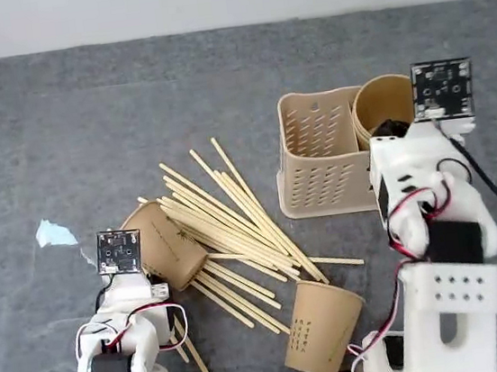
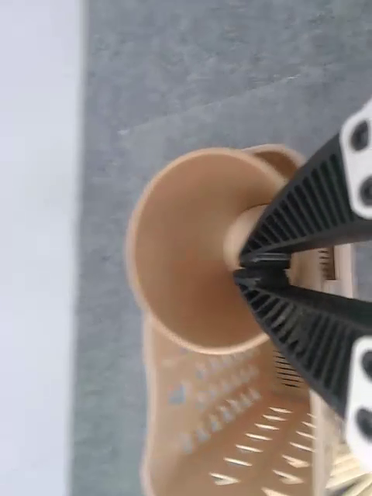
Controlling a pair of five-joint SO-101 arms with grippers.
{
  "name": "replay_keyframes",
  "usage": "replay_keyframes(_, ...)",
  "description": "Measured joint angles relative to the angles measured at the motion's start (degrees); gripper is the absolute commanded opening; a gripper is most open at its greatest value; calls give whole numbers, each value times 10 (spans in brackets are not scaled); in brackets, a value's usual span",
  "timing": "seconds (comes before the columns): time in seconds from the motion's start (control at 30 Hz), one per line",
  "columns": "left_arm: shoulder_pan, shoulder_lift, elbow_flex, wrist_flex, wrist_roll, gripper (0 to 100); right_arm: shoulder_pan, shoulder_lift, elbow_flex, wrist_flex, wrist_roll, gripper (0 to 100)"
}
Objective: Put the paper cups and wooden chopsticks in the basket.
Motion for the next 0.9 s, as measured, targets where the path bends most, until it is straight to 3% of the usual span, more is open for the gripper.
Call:
replay_keyframes(0.27,0,0,0,0,0,13,-79,-26,-175,226,-31,8)
replay_keyframes(0.47,0,0,0,0,0,13,-155,-26,-207,372,-31,8)
replay_keyframes(0.7,0,0,0,0,0,13,-241,-26,-207,481,-1,9)
replay_keyframes(0.9,0,0,0,0,0,13,-264,-11,-128,488,18,9)
